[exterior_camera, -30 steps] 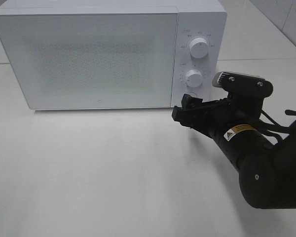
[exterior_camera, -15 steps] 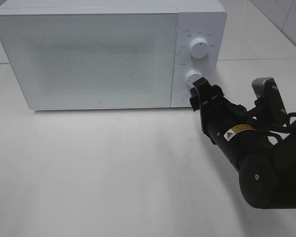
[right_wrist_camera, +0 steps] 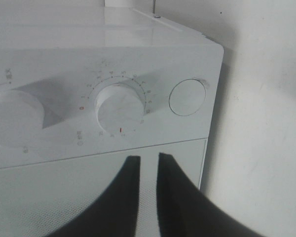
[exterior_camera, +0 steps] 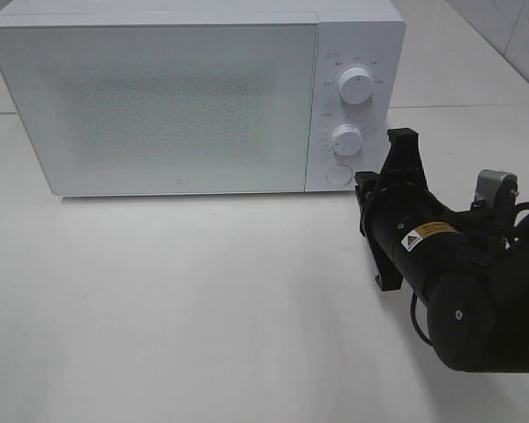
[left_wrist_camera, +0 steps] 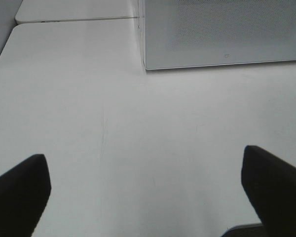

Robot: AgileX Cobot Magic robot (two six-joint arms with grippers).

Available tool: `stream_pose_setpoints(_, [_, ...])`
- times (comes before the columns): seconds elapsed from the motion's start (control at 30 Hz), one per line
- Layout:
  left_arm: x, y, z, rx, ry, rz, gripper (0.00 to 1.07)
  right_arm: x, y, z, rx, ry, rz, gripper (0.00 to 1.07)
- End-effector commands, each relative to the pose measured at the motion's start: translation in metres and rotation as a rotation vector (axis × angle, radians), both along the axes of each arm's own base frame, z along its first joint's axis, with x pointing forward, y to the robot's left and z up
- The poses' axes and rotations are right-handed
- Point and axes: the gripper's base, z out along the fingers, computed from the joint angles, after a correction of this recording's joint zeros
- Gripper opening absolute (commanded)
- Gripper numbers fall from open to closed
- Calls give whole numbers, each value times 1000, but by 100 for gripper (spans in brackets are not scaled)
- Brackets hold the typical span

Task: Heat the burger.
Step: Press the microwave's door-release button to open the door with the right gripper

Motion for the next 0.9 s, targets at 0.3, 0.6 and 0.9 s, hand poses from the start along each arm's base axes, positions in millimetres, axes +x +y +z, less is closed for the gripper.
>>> stream_pose_setpoints(0.3, [-2,0,0,-4,-28,3,98,5,5,-5,23,86,-30,0])
stream_pose_setpoints(0.6, [-2,0,0,-5,-28,2,98,19,12,-19,34,106,-55,0])
stream_pose_setpoints(0.9, [-2,0,0,-4,-28,3,98,43,16,-25,40,121,-81,0])
